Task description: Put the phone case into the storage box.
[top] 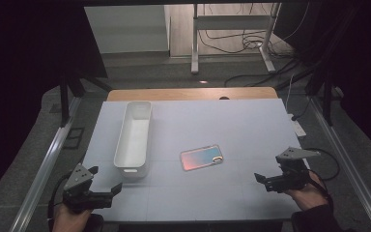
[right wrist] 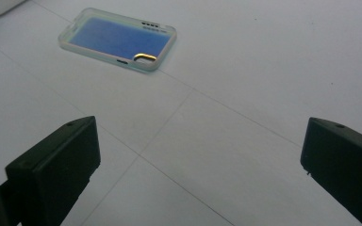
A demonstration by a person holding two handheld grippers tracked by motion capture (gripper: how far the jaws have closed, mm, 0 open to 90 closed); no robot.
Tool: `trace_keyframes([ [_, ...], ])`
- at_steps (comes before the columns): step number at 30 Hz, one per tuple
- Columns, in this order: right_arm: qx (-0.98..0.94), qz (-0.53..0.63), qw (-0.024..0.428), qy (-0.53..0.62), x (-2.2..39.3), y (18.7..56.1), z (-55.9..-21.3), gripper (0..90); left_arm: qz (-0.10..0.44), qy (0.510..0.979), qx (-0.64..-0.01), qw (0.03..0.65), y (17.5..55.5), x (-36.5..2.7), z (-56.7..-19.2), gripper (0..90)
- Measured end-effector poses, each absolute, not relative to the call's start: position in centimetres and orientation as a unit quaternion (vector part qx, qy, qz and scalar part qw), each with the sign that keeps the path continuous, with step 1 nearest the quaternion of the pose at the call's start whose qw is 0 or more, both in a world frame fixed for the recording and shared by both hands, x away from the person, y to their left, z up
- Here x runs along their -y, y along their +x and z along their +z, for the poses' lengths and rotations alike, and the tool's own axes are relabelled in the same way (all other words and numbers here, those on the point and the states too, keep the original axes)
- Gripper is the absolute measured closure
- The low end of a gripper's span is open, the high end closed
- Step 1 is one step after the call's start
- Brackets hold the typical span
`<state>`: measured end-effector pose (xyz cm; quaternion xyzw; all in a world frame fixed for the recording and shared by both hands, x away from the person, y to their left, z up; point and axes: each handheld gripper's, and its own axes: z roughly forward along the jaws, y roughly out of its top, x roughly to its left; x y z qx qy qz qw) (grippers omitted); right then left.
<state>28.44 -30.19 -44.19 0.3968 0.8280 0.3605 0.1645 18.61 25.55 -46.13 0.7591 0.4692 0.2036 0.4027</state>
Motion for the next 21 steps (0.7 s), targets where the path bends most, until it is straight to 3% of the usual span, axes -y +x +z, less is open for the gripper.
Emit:
trace_keyframes([
  [21,-0.837,0.368,0.142,0.378,28.1,30.2,-44.2,0.0,0.201,0.760,-0.469,0.402,18.7,-25.6,-46.1,0.6],
])
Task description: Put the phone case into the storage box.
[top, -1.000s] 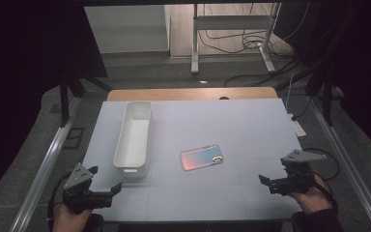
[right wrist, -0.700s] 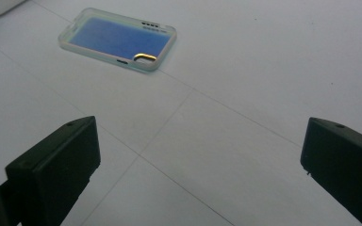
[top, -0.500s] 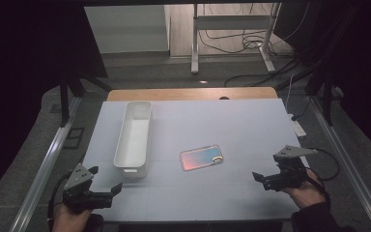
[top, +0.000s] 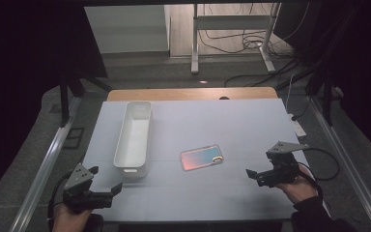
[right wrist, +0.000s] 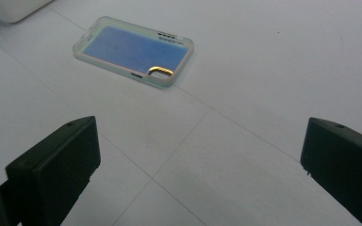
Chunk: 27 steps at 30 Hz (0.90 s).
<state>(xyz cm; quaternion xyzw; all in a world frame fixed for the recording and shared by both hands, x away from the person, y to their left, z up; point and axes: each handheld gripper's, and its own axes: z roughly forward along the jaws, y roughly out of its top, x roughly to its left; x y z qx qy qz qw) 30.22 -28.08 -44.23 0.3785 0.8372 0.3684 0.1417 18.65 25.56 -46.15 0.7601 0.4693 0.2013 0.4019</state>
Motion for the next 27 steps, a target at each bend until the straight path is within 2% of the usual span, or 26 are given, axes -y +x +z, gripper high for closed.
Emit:
trace_keyframes([
  [27,-0.855,0.362,0.126,0.348,24.5,32.3,-44.8,0.0,0.197,0.761,-0.469,0.403,18.7,-25.6,-46.2,0.8],
])
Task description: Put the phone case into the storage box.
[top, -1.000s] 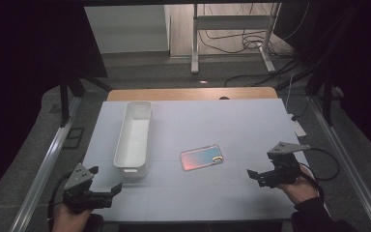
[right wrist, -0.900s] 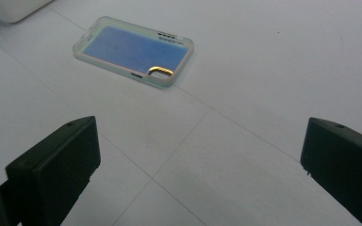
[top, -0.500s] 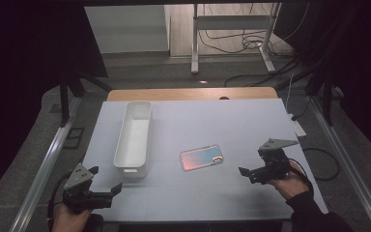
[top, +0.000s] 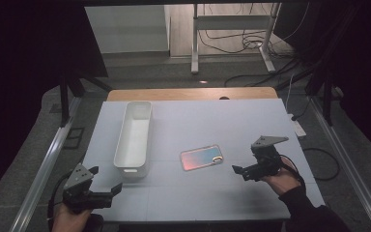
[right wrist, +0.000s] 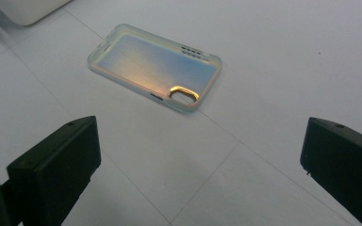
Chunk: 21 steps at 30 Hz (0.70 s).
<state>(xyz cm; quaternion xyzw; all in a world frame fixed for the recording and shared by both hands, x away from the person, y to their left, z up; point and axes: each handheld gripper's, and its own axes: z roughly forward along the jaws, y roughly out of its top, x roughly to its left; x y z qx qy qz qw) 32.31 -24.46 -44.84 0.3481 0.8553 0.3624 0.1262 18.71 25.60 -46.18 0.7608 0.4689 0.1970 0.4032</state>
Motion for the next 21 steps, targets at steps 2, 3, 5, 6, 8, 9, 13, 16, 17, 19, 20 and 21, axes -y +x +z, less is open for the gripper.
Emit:
trace_keyframes([
  [2,-0.857,0.362,0.125,0.346,24.3,32.4,-44.9,0.0,0.196,0.761,-0.469,0.404,18.7,-25.6,-46.2,0.8],
  [3,-0.856,0.364,0.124,0.345,24.1,32.5,-44.9,0.0,0.196,0.761,-0.469,0.404,18.7,-25.6,-46.2,0.8],
  [5,-0.856,0.365,0.123,0.344,23.9,32.7,-45.0,0.0,0.196,0.760,-0.469,0.404,18.7,-25.6,-46.2,0.8],
  [6,-0.857,0.363,0.122,0.344,23.8,32.7,-45.0,0.0,0.196,0.761,-0.469,0.404,18.7,-25.7,-46.2,0.9],
  [8,-0.858,0.365,0.122,0.340,23.6,32.9,-45.0,0.0,0.196,0.760,-0.469,0.404,18.7,-25.7,-46.2,0.9],
  [9,-0.858,0.365,0.122,0.340,23.6,32.9,-45.0,0.0,0.196,0.760,-0.469,0.404,18.7,-25.7,-46.2,0.9],
  [13,-0.861,0.363,0.122,0.334,23.1,33.3,-45.0,0.0,0.195,0.761,-0.469,0.404,18.7,-25.7,-46.2,0.9],
  [16,-0.862,0.366,0.119,0.331,22.7,33.6,-45.0,0.0,0.195,0.760,-0.470,0.405,18.7,-25.7,-46.2,1.0],
  [17,-0.862,0.367,0.119,0.330,22.6,33.7,-45.0,0.0,0.195,0.760,-0.470,0.405,18.7,-25.7,-46.2,0.9],
  [19,-0.863,0.367,0.115,0.328,22.4,34.0,-45.1,0.0,0.194,0.760,-0.470,0.406,18.7,-25.7,-46.2,0.9],
  [20,-0.862,0.370,0.112,0.329,22.2,34.0,-45.1,0.0,0.194,0.760,-0.470,0.405,18.7,-25.7,-46.2,0.9],
  [21,-0.861,0.372,0.112,0.328,22.1,34.1,-45.1,0.0,0.194,0.760,-0.470,0.406,18.7,-25.7,-46.2,1.0],
])
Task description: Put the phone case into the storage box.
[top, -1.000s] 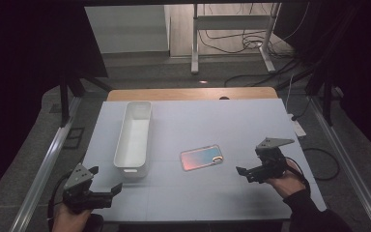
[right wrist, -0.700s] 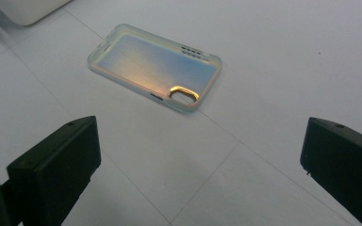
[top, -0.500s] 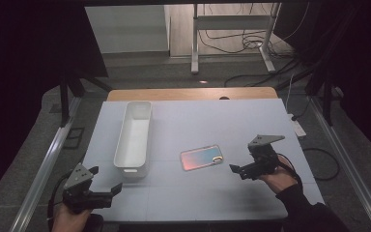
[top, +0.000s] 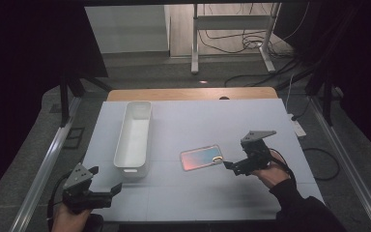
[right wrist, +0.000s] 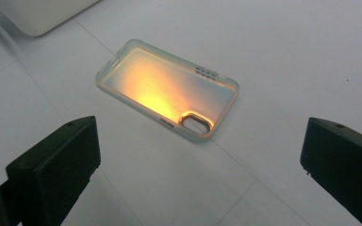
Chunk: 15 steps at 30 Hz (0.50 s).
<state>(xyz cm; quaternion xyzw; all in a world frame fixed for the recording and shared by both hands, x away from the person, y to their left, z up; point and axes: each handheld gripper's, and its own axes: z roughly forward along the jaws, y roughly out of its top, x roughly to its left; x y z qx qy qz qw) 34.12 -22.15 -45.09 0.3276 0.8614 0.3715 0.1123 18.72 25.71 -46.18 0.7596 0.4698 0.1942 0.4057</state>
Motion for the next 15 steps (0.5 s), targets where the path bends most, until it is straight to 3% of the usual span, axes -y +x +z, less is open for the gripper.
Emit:
trace_keyframes([
  [15,-0.869,0.359,0.108,0.322,20.2,35.3,-45.2,0.0,0.194,0.760,-0.469,0.405,18.7,-25.7,-46.2,1.0],
])
